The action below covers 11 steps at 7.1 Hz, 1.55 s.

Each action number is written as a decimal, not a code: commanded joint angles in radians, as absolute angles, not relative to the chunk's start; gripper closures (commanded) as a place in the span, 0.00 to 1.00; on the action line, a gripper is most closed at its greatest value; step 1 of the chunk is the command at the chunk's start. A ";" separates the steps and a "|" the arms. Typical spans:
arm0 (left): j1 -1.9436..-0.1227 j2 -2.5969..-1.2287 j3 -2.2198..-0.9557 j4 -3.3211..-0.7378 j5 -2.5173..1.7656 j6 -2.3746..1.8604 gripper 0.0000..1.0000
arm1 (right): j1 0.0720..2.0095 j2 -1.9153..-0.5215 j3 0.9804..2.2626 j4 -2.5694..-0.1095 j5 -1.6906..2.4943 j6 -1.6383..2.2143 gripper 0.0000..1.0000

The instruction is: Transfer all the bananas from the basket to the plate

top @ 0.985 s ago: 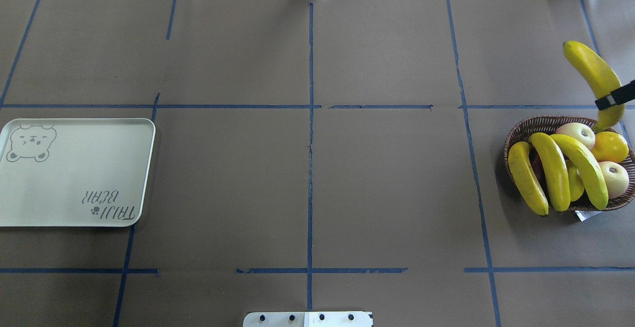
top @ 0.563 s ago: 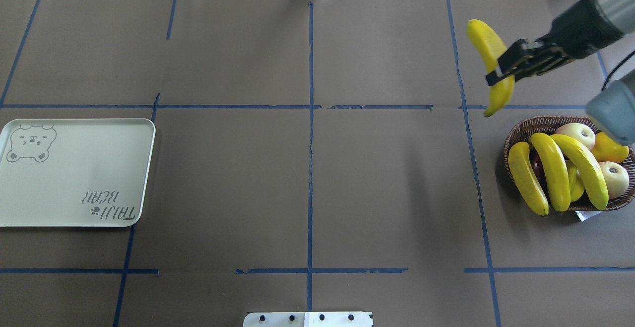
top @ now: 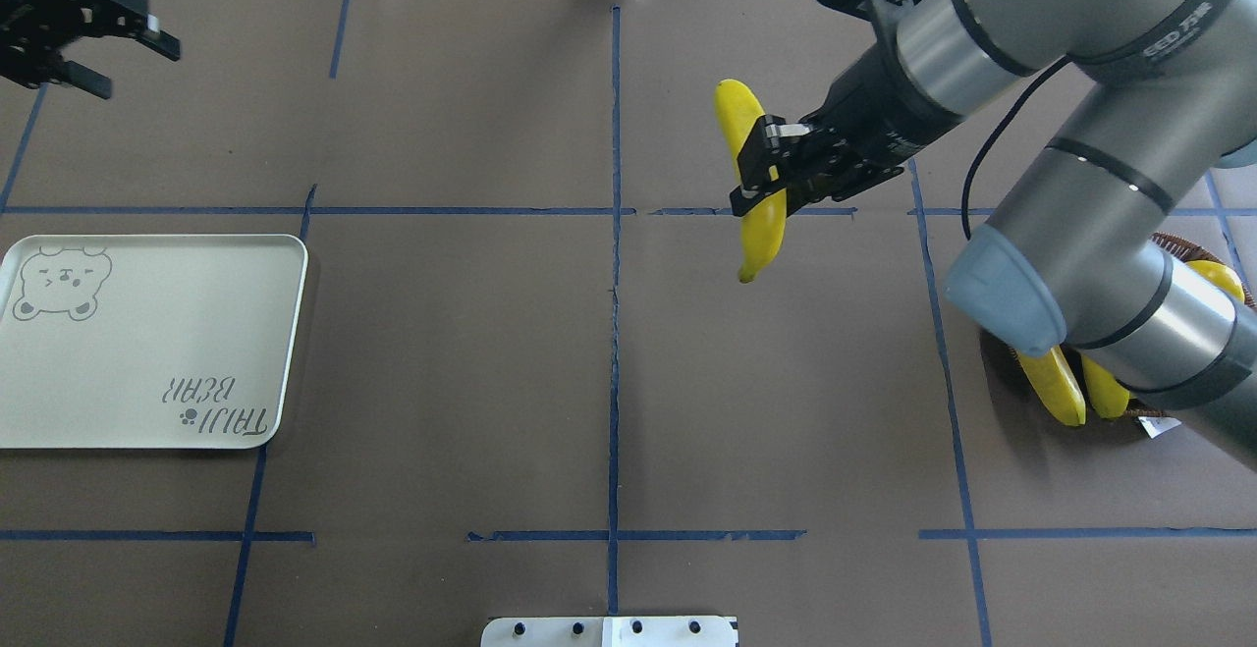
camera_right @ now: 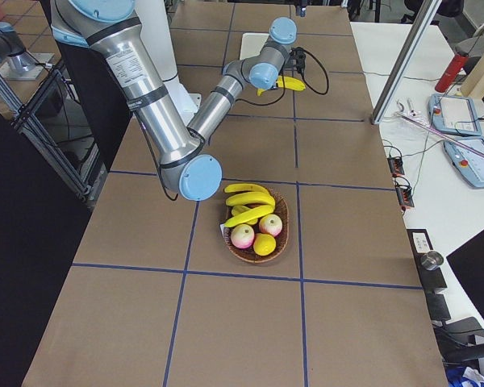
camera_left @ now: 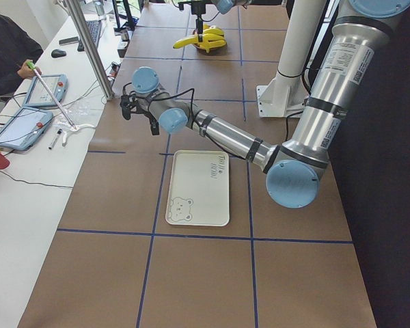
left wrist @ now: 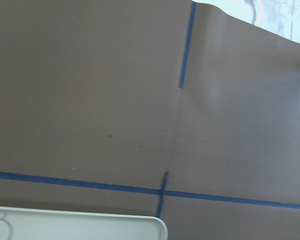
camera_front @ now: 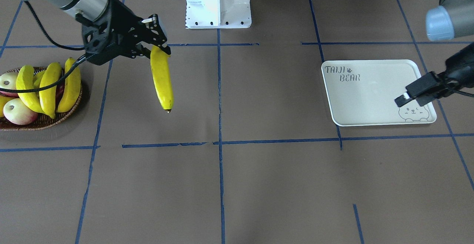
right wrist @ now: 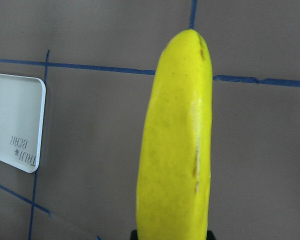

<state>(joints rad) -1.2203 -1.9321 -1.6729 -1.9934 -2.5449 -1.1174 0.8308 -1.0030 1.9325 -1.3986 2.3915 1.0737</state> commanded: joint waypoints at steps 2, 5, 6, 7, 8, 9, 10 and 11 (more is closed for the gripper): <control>-1.113 -1.996 -1.678 -2.278 -2.533 -1.537 0.00 | 0.619 -0.956 1.939 -1.208 2.109 1.222 1.00; -0.961 -2.074 -1.681 -2.500 -2.346 -1.901 0.00 | 0.575 -0.956 1.939 -1.117 2.046 1.269 1.00; -0.906 -2.082 -1.681 -2.587 -2.265 -2.008 0.00 | 0.575 -0.954 1.939 -1.115 2.046 1.269 1.00; -0.879 -2.120 -1.681 -2.598 -2.238 -2.063 0.00 | 0.575 -0.954 1.939 -1.117 2.046 1.272 1.00; -0.862 -2.146 -1.681 -2.602 -2.221 -2.097 0.00 | 0.575 -0.954 1.939 -1.117 2.046 1.273 1.00; -0.841 -2.170 -1.681 -2.603 -2.203 -2.100 0.00 | 0.575 -0.954 1.939 -1.117 2.046 1.273 1.00; -0.787 -2.171 -1.681 -2.605 -2.174 -2.099 0.00 | 0.575 -0.951 1.939 -1.117 2.046 1.273 1.00; -0.744 -2.171 -1.681 -2.614 -2.117 -2.098 0.00 | 0.577 -0.951 1.940 -1.115 2.046 1.275 1.00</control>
<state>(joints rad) -0.7950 -2.1669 -1.6812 -2.6060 -2.1700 -2.0966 0.5756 -0.9521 1.9395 -1.1163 2.0463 1.2736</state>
